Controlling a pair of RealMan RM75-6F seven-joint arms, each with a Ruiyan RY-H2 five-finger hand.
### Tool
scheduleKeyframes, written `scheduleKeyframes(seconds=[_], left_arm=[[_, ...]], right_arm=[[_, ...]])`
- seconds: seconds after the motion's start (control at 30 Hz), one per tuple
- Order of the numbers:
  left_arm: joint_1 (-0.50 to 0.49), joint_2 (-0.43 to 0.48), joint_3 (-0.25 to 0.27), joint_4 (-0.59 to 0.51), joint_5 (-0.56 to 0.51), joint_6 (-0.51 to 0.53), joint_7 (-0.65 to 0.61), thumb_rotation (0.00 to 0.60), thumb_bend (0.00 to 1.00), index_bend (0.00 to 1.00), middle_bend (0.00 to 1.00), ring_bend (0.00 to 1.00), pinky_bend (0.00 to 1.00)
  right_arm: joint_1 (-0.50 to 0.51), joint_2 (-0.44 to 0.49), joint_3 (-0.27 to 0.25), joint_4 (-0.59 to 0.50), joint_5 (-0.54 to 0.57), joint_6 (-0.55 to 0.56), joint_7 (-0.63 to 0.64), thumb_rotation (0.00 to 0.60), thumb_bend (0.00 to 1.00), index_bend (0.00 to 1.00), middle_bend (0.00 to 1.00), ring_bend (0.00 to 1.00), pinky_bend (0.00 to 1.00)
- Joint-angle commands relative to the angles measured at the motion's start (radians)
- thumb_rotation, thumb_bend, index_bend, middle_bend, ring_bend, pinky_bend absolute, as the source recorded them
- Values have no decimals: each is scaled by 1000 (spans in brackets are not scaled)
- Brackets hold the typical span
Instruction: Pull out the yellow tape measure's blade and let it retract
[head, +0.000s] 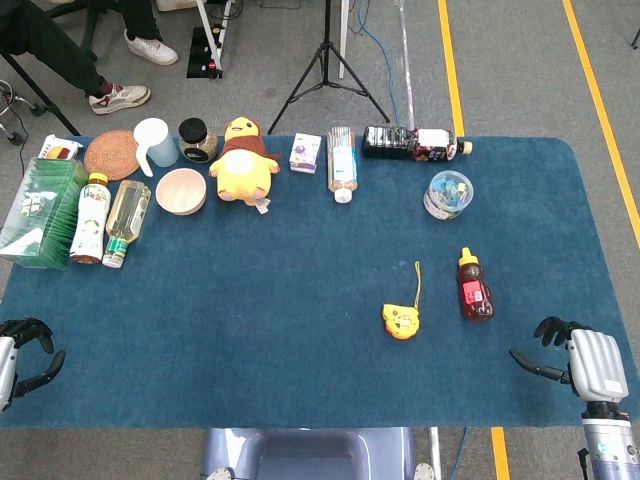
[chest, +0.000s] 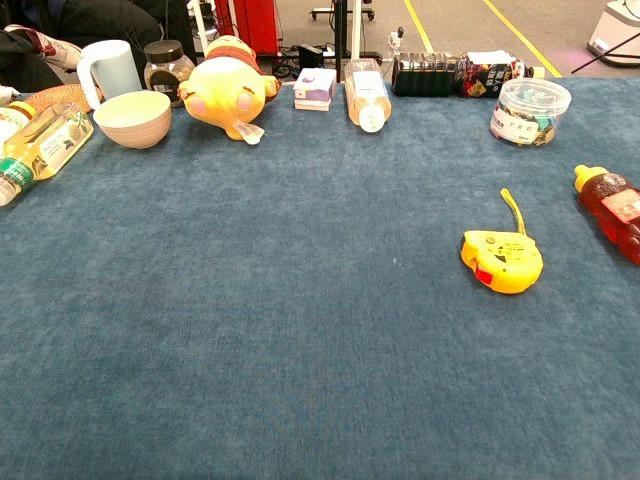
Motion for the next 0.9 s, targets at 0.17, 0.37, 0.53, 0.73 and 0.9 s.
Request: scheduleKeyframes(seconds=[0.17,0.37,0.53,0.73,0.9], left_arm=[[-9,-3,-7,-3,-6,-9,7,528,314,602,448,347,359],[-12,8,-11,-9,-4,-10,7,529,314,602,448,347,358],[-14,22,-15,-23,-14,-13,9,526,313,602,448,346,359],[-18,22,-19,-26,-23,-19,11,525,313,602,448,347,359],[-24,18,-26,-22,-33,-25,9,529,314,602,448,347,359]], right_arm=[[3,-1,2,0,2,-8,5,255,118,526,595,558,541],[-3,8,-4,-11,-4,-6,19,254,119,526,591,546,540],[-5,12,-7,-18,-8,-7,26,252,118,517,582,541,540],[4,29,-5,-33,-18,-17,22,253,119,464,548,510,541],[14,44,0,-54,-18,-28,23,250,120,429,528,495,542]])
